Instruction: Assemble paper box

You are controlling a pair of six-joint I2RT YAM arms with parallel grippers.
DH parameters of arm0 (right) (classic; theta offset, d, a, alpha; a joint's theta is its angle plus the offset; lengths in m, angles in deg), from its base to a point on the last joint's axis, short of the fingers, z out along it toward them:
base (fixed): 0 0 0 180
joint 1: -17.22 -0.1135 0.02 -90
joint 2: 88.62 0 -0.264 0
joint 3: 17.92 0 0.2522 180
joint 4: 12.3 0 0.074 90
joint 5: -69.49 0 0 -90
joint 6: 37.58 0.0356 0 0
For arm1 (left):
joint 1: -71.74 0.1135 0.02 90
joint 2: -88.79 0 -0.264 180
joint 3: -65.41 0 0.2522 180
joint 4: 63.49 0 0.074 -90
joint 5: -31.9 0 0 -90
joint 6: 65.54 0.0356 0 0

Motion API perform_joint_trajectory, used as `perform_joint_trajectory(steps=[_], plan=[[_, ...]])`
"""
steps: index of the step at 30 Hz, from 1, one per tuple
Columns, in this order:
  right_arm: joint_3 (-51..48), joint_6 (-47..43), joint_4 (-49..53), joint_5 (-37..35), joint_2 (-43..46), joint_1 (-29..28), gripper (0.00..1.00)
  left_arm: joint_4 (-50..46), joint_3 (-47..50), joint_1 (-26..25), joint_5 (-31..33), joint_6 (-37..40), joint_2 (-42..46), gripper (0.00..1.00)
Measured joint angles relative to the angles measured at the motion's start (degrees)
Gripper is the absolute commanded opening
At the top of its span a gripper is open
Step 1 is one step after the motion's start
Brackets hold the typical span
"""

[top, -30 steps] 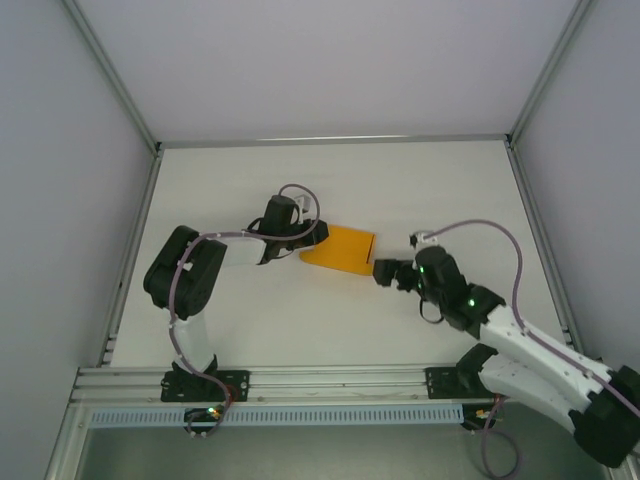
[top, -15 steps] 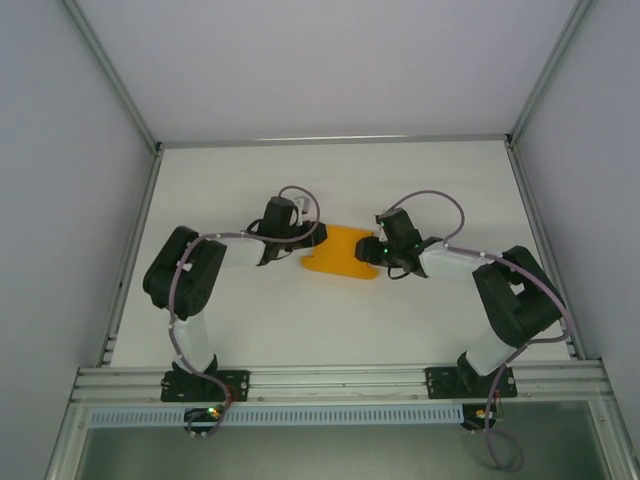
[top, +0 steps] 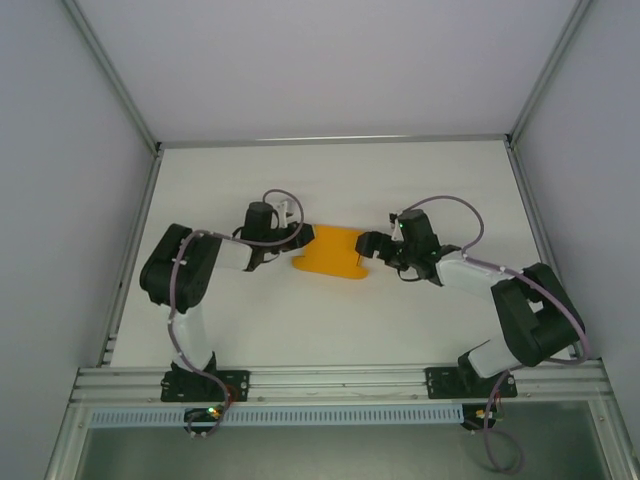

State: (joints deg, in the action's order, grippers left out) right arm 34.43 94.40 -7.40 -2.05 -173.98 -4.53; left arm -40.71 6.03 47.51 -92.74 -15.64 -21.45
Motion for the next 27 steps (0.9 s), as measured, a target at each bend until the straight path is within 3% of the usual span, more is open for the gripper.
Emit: perform_joint_trajectory(steps=[4,9,16,19,20,21,23,25,27], plan=[[0.8,2.3,-2.5,4.7,-2.3,0.9,0.89,8.1,2.3,1.6,-3.6,-3.8,-2.1,0.22],[2.1,6.6,-10.3,11.1,-9.9,1.0,0.82,8.9,2.8,1.8,-3.6,-4.3,-2.1,0.22],[3.3,14.2,-23.2,18.9,-17.9,1.0,0.39,8.9,2.8,2.0,-3.4,-4.3,-1.9,0.28],[3.3,16.5,-24.8,19.8,-17.9,1.3,0.37,8.5,3.6,2.1,-2.8,-3.8,-0.6,0.41],[3.2,17.0,-24.8,20.1,-17.9,1.3,0.37,7.2,4.0,2.1,-2.2,-3.1,0.4,0.53],[3.0,17.3,-24.8,20.2,-17.6,1.3,0.37,5.5,4.2,2.1,-1.7,-2.4,1.4,0.80],[2.8,18.6,-23.9,20.2,-16.3,1.3,0.38,0.2,4.2,2.1,-1.3,0.6,4.7,1.00],[2.8,20.1,-22.4,20.2,-14.1,1.7,0.40,-7.4,3.4,1.4,0.3,5.0,10.2,1.00],[2.8,22.4,-20.0,20.2,-11.3,2.5,0.34,-16.3,0.9,-0.5,3.7,11.9,17.1,1.00]])
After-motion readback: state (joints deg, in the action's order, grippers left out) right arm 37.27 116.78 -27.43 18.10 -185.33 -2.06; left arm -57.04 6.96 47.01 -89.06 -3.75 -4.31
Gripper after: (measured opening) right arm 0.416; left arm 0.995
